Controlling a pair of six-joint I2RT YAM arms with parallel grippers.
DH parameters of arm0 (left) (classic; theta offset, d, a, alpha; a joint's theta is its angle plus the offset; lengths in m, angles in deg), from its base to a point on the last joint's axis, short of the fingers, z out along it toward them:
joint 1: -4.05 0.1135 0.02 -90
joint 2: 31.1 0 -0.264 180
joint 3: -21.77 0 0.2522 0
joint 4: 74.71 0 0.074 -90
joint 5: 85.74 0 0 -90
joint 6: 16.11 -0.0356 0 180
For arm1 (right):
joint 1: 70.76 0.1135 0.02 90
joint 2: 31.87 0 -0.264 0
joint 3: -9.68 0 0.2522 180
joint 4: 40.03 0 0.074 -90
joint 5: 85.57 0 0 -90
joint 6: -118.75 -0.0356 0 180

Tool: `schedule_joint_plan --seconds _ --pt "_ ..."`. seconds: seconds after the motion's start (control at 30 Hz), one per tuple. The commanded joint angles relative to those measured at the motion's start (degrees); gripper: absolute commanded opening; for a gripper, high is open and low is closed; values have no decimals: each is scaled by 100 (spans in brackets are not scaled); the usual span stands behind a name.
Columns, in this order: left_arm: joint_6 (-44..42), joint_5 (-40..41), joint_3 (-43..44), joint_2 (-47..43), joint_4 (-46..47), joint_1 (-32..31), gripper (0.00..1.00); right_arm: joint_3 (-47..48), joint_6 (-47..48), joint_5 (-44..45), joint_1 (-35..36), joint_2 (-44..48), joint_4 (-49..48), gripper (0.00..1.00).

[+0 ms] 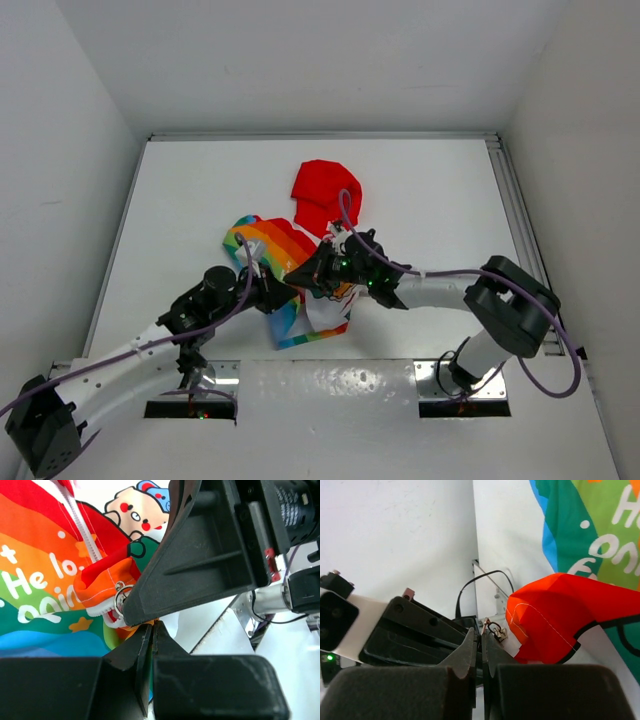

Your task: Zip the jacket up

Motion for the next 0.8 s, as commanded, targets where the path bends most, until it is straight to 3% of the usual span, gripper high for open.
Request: schedule_joint_plan --seconds 0.0,0.17,0.23,0.47,0.63,0.67,0.7,0.77 --pt "66 -1082 104 -21 -234 -493 0 729 -177 957 -456 28 -1098 0" --pt "75 -1082 95 278 -16 -590 0 993 -256 974 -816 -130 -1141 0" --pt "93 -986 182 401 3 -599 0 766 -160 974 -887 1 -1362 0" --pt "-47 -871 358 577 249 -599 0 -70 964 1317 -1141 907 -686 0" --pt "-110 -828 464 903 127 -599 0 -316 965 1018 -1300 1039 -703 0" --pt "-118 -723 507 763 74 -599 2 -377 966 992 -1300 1082 -754 0" --pt "-101 -452 508 666 30 -599 14 -543 948 983 -1309 1118 -798 0" --pt "30 -134 473 333 3 -599 27 -650 1079 983 -1300 1310 -633 0"
